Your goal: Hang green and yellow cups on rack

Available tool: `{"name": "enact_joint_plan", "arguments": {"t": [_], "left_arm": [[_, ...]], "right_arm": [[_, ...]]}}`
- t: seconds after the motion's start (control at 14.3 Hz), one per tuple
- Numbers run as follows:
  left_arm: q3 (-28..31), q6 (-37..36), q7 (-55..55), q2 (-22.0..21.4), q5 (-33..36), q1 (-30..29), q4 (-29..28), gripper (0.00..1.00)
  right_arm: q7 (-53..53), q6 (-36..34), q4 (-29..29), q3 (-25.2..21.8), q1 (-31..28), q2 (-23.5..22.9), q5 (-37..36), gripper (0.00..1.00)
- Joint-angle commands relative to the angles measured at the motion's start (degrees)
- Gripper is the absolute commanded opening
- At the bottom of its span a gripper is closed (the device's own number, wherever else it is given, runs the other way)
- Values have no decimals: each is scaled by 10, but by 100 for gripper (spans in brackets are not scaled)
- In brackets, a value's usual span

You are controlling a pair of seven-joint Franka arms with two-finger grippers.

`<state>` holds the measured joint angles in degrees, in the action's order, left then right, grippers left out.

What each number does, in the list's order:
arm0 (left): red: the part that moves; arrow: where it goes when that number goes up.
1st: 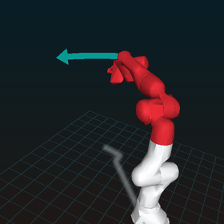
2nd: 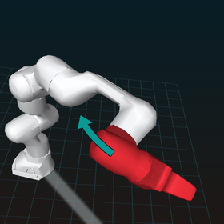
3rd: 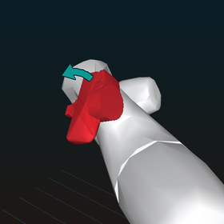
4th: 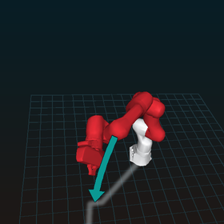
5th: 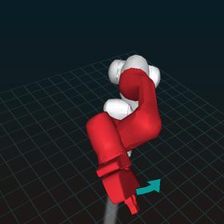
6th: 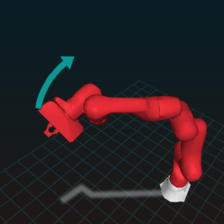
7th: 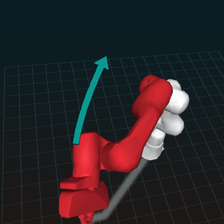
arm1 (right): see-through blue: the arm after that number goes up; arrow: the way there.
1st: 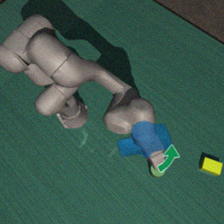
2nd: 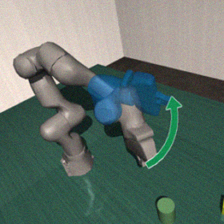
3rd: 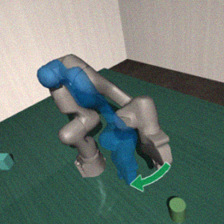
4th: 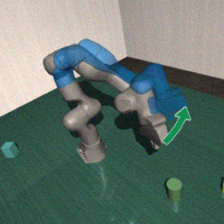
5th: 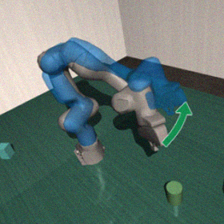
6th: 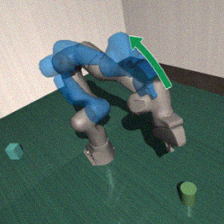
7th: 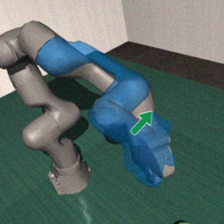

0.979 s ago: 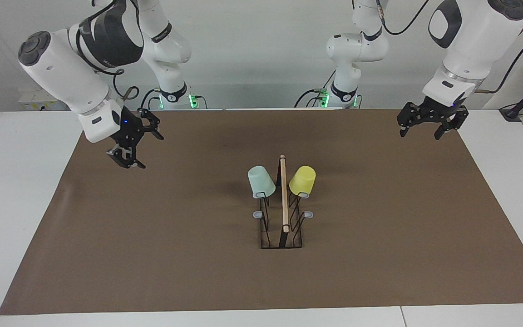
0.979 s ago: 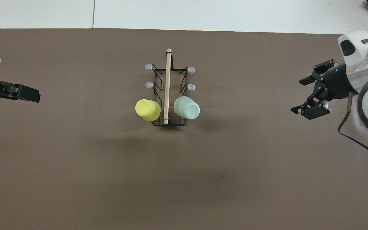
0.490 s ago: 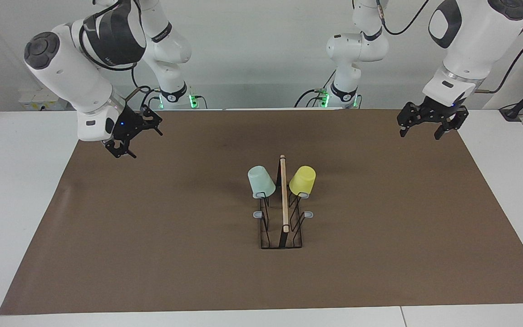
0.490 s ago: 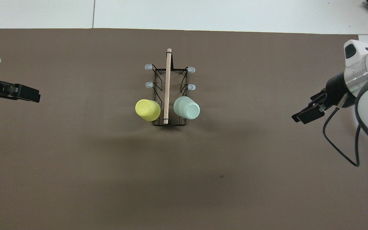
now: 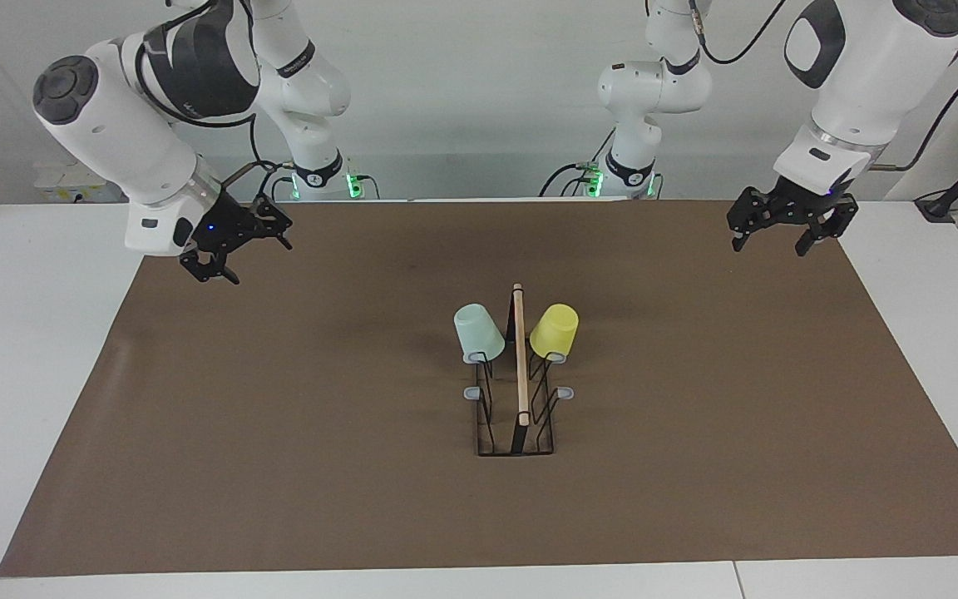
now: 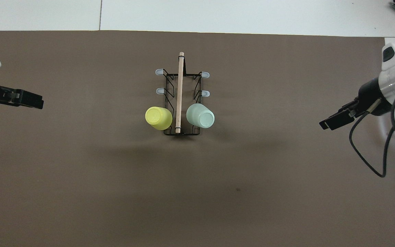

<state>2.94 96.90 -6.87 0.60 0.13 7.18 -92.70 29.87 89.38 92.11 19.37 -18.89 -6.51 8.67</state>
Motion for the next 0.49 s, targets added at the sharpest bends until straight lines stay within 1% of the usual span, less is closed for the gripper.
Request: {"name": "enact_joint_plan", "arguments": {"t": [0.0,0.28,0.42], "left_arm": [[2,9,-3,-1,-4,-3,5,100],[3,-24,-5,-2,-4,-4,11,100],[0,-28,-9,-8,-4,-13,10,100]], "right_arm": [[-6,-1,7,6,-25,7,-13,100],[-9,8,2,5,-32,7,-15,100],[-42,17,-4,6,-26,8,-31,100]]}}
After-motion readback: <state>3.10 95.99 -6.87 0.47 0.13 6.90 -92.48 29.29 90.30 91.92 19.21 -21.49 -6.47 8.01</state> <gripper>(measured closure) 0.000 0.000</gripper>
